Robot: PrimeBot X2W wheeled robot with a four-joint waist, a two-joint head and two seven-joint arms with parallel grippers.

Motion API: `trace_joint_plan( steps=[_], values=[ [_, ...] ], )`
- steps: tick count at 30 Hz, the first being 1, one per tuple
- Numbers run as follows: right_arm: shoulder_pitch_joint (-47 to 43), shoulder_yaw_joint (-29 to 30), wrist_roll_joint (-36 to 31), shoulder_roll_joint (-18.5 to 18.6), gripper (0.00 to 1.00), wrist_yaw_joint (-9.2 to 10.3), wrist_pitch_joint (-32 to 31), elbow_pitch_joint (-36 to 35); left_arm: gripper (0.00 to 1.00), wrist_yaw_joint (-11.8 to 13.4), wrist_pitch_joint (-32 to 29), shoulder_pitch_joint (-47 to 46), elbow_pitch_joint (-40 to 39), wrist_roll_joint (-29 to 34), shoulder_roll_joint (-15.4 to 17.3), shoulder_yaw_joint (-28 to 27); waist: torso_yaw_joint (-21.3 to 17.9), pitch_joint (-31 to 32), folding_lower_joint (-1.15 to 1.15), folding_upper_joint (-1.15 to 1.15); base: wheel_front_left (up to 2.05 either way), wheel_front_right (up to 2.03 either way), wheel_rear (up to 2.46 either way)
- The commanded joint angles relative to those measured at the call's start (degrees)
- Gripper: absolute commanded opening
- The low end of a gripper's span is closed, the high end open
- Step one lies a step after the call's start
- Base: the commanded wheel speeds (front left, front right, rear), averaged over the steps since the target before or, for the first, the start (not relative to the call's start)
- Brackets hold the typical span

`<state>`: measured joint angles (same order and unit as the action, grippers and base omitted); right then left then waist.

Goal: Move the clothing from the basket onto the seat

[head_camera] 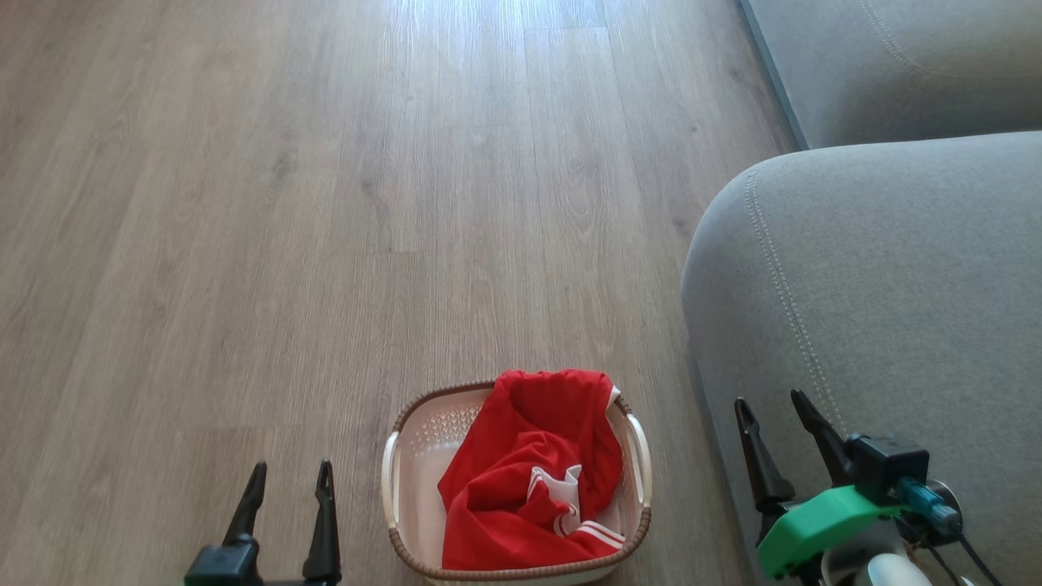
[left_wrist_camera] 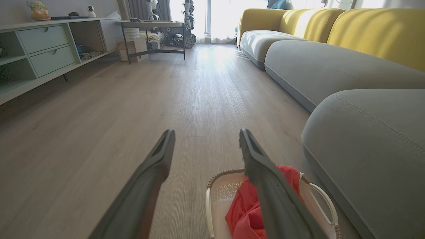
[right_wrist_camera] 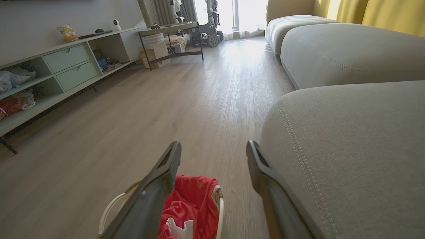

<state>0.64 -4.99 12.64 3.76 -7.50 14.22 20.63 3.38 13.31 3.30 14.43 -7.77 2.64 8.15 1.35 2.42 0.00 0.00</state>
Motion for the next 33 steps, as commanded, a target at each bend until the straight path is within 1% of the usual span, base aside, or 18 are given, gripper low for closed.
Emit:
trace_joint_plan(
  steps=[1,4,13,33],
  values=[
    [2.9,-0.6,-2.5,-0.5,1.00,0.01,0.7,-1.7,1.00,0.5,1.2,-1.5,-1.3,1.9,0.9,-1.5,0.0,0.0,0.00,0.00,0.00,0.00,0.00],
    [2.9,-0.1,-4.9,-0.9,1.00,0.01,0.8,-1.8,1.00,0.8,1.7,-1.4,-1.0,3.8,1.0,-1.4,0.0,0.0,0.00,0.00,0.00,0.00,0.00],
    [2.9,0.3,-4.9,-0.9,1.00,0.01,0.8,-2.8,1.00,1.4,1.7,-1.6,-0.1,2.7,1.0,-1.9,0.0,0.0,0.00,0.00,0.00,0.00,0.00],
    [2.8,0.6,-4.9,-0.9,1.00,0.01,0.8,-3.7,1.00,1.6,1.7,-2.0,0.9,1.6,1.5,-1.4,-0.1,-0.6,0.00,0.00,0.00,0.00,0.00]
  ],
)
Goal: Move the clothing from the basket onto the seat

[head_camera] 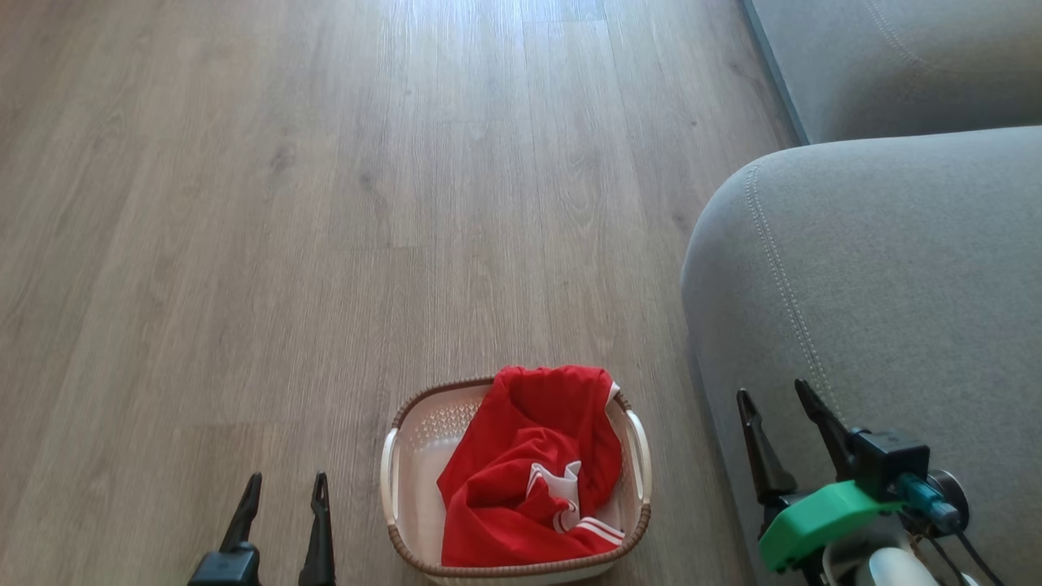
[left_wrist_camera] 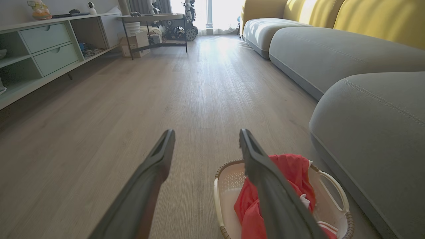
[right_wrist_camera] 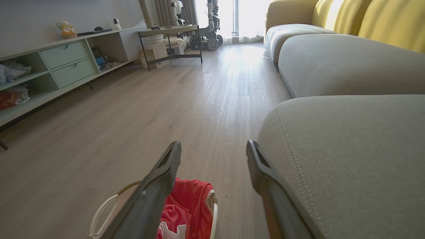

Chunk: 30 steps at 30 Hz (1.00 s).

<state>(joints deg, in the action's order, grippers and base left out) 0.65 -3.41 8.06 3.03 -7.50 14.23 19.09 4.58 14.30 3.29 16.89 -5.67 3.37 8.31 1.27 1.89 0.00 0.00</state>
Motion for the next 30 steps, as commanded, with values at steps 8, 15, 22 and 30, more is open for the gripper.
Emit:
trace_joint_plan(
  steps=[8,15,22,30],
  values=[
    [3.0,1.0,-0.8,-0.1,1.00,0.01,0.8,-5.2,1.00,-0.5,0.5,-3.2,-0.8,-1.3,0.7,-0.3,-0.1,-1.8,0.00,0.00,0.00,0.00,0.00],
    [5.0,3.6,-1.8,-0.1,1.00,0.01,0.8,-10.5,1.00,-2.0,-0.4,-8.9,1.1,-1.3,0.4,2.4,-0.5,-8.4,0.00,0.00,0.00,0.00,0.00],
    [9.7,5.2,-2.6,-0.1,1.00,0.01,0.8,-13.1,1.00,-3.6,-1.0,-17.5,6.5,-0.1,0.1,6.0,-1.9,-18.0,0.00,0.00,0.00,0.00,0.00],
    [16.4,4.6,-2.9,-0.1,1.00,0.01,0.8,-15.5,1.00,-6.0,-1.5,-28.9,19.4,1.6,-0.3,11.9,-4.9,-29.5,0.00,0.00,0.00,0.00,0.00]
  ],
)
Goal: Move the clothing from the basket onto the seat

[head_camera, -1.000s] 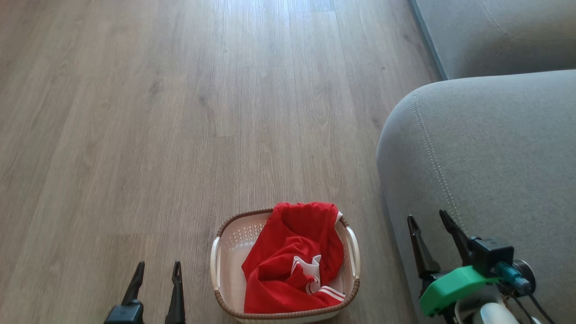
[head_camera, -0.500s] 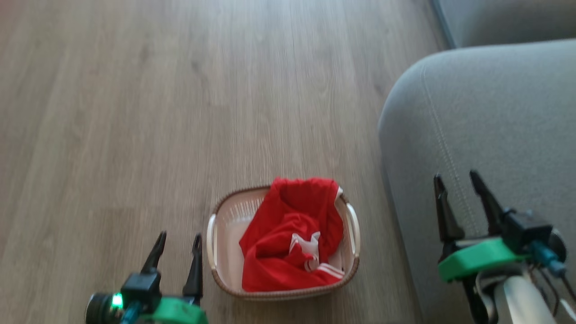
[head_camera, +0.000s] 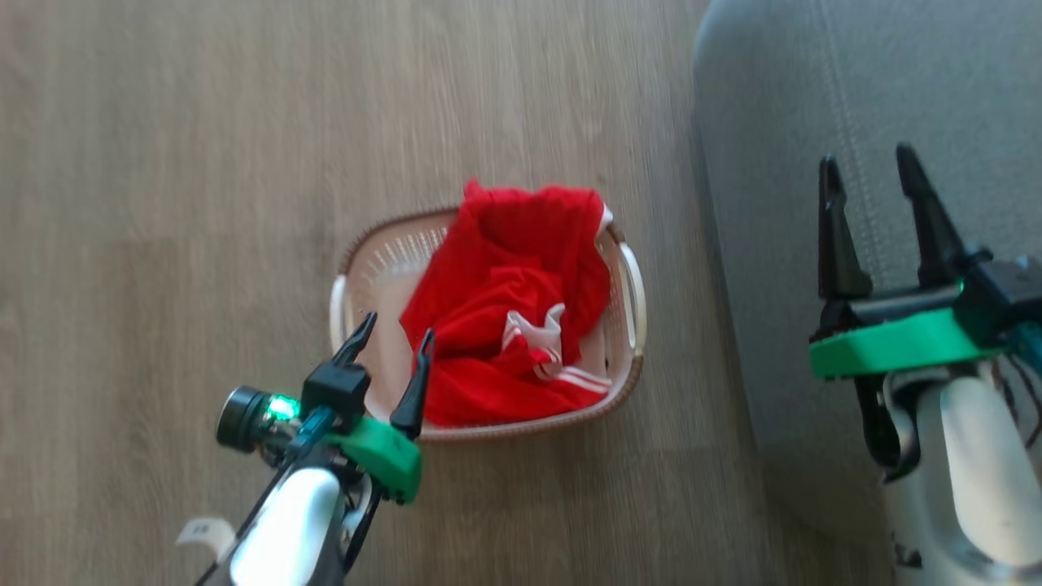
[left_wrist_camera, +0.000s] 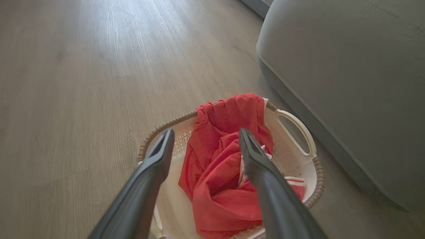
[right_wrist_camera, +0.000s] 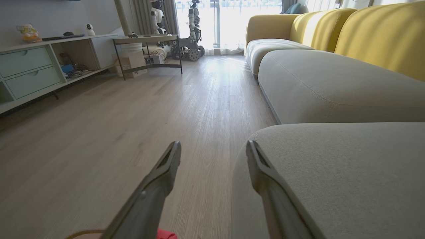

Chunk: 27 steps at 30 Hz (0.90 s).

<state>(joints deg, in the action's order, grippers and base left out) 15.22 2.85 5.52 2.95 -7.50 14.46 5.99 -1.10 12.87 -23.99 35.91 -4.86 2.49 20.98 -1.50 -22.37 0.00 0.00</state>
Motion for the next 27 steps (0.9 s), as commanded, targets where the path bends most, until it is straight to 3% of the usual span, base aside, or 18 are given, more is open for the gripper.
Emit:
trace_joint_plan(
  steps=[1,12,23,27],
  values=[
    [2.5,-1.9,-0.4,-0.1,1.00,0.01,0.5,-2.7,1.00,-0.7,-0.3,-2.8,2.1,1.0,0.6,0.0,-2.5,-6.3,0.00,0.00,0.00,0.00,0.00],
    [6.9,-4.9,0.2,-0.1,1.00,0.01,0.5,-6.6,1.00,-1.9,-2.1,-14.2,16.6,1.3,0.4,6.0,-6.2,-15.0,0.00,0.00,0.00,0.00,0.00],
    [8.7,-9.0,2.7,-0.1,1.00,0.01,0.5,-10.4,1.00,-0.5,-5.3,-23.3,29.1,1.6,1.1,7.4,-9.0,-20.7,0.00,0.00,0.00,0.00,0.00],
    [8.9,-9.8,3.2,-0.1,1.00,0.01,0.5,-11.0,1.00,1.1,-5.1,-25.5,31.8,1.4,1.7,7.2,-9.6,-21.8,0.00,0.00,0.00,0.00,0.00]
  ],
)
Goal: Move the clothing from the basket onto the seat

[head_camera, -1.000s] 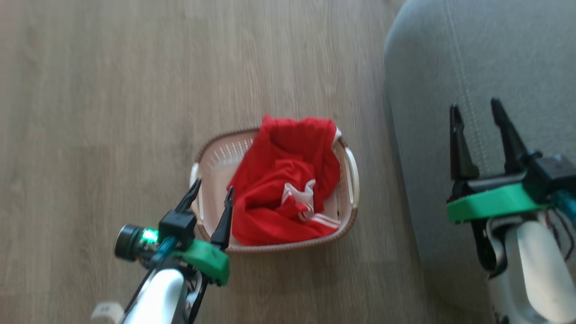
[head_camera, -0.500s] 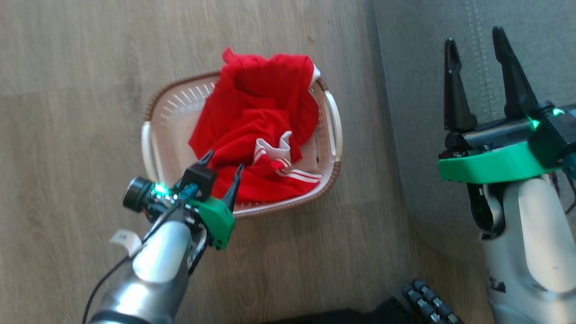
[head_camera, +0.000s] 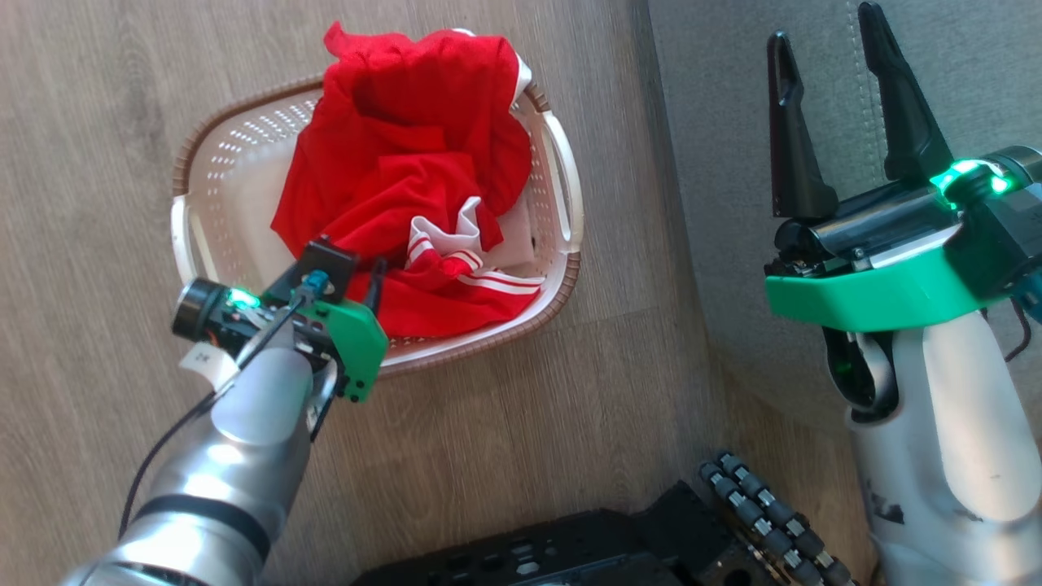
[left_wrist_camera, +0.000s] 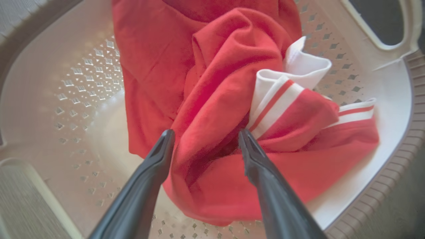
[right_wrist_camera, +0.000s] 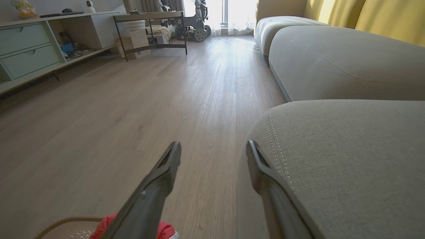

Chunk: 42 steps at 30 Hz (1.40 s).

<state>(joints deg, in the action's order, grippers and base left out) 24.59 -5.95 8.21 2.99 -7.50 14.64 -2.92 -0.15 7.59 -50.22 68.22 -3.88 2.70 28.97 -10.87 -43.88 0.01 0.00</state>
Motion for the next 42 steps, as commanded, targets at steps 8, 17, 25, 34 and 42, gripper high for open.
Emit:
trace_joint_plan(
  steps=[8,17,25,34,42],
  values=[
    [0.0,-2.2,0.6,-0.1,1.00,0.01,0.4,-2.4,1.00,1.5,-1.6,-1.7,3.1,-0.4,1.4,-0.7,-0.7,-1.8,-0.01,0.00,0.00,0.00,0.00],
    [0.1,-2.6,1.0,-0.1,1.00,0.01,0.4,-1.2,0.00,0.5,-1.7,-0.8,4.3,-1.5,0.7,0.4,-0.6,0.3,-0.01,0.00,0.00,0.00,0.00],
    [-1.7,-2.4,1.1,-0.1,1.00,0.01,0.4,2.3,0.00,-1.7,2.2,1.8,3.7,-4.7,0.3,0.3,1.2,8.7,-0.01,0.00,0.00,0.00,0.00],
    [-6.2,-0.6,-0.1,-0.1,1.00,0.01,0.4,8.3,0.00,-3.6,4.1,4.5,-2.6,-9.5,0.2,3.7,4.0,20.6,-0.01,0.00,0.00,0.00,0.00],
    [-12.4,0.0,-0.4,-0.1,1.00,0.01,0.4,12.4,0.00,-2.6,4.7,6.8,-9.6,-13.9,0.2,7.9,6.6,31.9,-0.01,0.00,0.00,0.00,0.00]
  ],
)
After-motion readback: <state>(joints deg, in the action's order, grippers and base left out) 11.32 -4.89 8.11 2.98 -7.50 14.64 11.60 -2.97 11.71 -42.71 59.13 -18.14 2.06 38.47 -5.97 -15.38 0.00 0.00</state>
